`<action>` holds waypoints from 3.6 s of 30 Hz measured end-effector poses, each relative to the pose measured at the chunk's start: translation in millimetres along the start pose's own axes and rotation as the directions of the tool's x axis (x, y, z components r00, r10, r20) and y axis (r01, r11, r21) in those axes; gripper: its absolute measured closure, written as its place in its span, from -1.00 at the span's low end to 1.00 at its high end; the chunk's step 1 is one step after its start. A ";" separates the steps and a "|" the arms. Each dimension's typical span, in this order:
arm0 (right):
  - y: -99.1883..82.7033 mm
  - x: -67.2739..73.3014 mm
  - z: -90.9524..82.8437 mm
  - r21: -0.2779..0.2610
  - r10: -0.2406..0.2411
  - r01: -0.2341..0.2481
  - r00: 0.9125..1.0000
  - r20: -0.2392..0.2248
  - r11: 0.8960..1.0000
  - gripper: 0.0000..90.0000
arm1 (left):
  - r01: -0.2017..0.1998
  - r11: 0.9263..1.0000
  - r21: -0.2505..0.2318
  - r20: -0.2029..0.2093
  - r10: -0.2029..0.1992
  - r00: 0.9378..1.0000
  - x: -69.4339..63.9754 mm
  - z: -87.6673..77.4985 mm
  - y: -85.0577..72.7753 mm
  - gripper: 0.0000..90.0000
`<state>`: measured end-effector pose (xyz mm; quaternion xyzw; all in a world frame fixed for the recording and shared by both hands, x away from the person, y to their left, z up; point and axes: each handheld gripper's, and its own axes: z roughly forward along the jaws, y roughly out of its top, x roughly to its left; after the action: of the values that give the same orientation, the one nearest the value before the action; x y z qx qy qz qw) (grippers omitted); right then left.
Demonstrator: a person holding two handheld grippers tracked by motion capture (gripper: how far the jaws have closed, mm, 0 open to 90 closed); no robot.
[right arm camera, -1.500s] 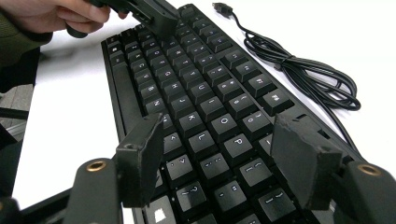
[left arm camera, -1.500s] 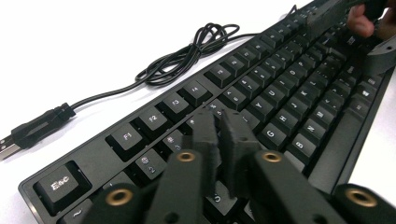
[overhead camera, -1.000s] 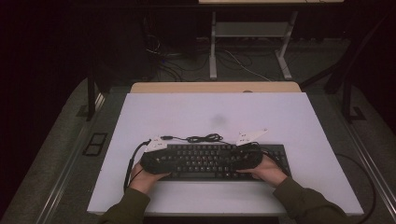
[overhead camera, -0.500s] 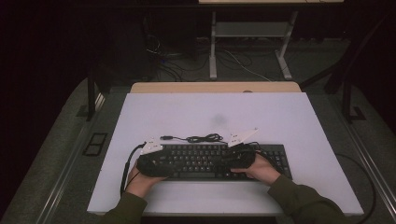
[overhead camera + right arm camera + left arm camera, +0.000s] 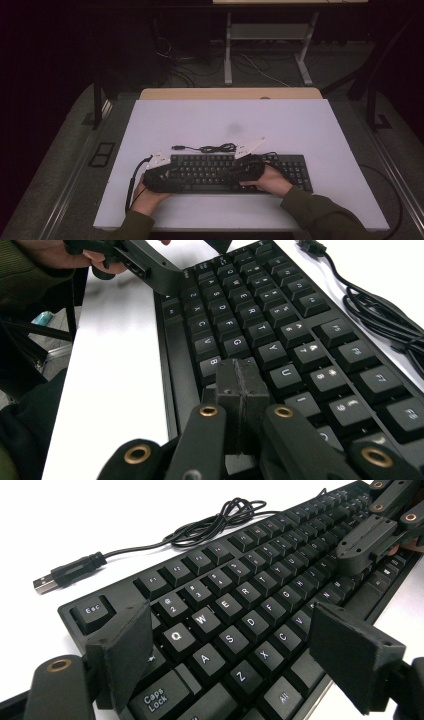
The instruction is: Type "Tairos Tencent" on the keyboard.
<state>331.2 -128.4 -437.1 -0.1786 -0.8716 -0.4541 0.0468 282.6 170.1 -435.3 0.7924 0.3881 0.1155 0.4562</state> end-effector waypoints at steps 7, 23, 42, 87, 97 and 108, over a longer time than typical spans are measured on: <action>2.7 2.0 7.5 0.016 -0.016 0.016 1.000 -0.014 1.000 0.99 | 0.002 1.000 -0.002 -0.008 -0.002 1.000 0.1 -3.1 -2.7 -0.61; 2.7 2.8 15.9 0.076 -0.055 0.055 0.998 -0.005 0.996 0.99 | -0.005 1.000 0.000 -0.011 0.005 1.000 -0.3 -4.0 -3.4 -0.61; 4.0 4.3 10.8 0.048 -0.034 0.034 0.999 0.009 0.998 0.87 | -0.028 1.000 -0.002 -0.001 0.028 1.000 -2.1 -3.8 -1.9 -0.45; -7.3 -5.0 -14.2 -0.035 0.047 -0.042 0.982 0.185 0.999 -0.45 | -0.124 0.988 0.091 0.181 0.106 0.978 -14.2 24.3 6.9 0.98; -7.0 -5.5 -14.3 -0.043 0.052 -0.044 0.977 0.205 0.998 -0.55 | -0.128 0.986 0.103 0.195 0.106 0.975 -14.9 27.5 5.6 0.98; -7.0 -4.8 -14.7 -0.046 0.051 -0.042 0.976 0.212 0.998 -0.56 | -0.129 0.987 0.095 0.192 0.109 0.975 -15.4 24.8 8.0 0.98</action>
<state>332.0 -145.3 -435.2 -0.2477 -0.8575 -0.4491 -0.0401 289.7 141.1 -440.0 0.8448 0.3010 0.0473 0.4398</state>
